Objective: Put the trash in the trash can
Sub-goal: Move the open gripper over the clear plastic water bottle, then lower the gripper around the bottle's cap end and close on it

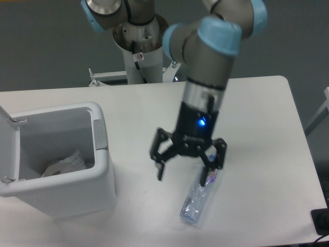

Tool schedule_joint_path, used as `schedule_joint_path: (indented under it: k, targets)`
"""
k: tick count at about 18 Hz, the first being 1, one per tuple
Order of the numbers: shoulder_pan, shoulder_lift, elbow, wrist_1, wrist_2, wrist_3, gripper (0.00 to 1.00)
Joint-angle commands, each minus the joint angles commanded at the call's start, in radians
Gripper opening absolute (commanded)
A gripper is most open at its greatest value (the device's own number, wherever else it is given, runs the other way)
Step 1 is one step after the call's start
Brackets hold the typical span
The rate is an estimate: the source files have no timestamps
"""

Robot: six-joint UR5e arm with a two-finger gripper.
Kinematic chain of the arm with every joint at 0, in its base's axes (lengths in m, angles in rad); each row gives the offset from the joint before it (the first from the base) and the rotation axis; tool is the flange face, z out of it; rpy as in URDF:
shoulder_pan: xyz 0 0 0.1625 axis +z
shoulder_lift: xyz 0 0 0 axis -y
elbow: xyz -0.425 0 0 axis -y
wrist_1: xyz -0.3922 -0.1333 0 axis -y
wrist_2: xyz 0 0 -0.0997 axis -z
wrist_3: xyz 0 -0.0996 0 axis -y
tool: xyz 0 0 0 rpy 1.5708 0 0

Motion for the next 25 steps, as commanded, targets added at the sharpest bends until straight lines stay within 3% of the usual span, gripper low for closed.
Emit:
schedule_joint_path:
  k: [5, 9, 17, 25]
  targets:
    - [0.020, -0.066, -0.009, -0.003, 0.002, 0.175, 1.00]
    - [0.020, -0.098, -0.052, -0.003, 0.032, 0.254, 1.00]
    - [-0.021, -0.204, -0.031, 0.003, 0.091, 0.262, 1.00]
    - [-0.049, -0.244, -0.026, 0.005, 0.143, 0.260, 1.00]
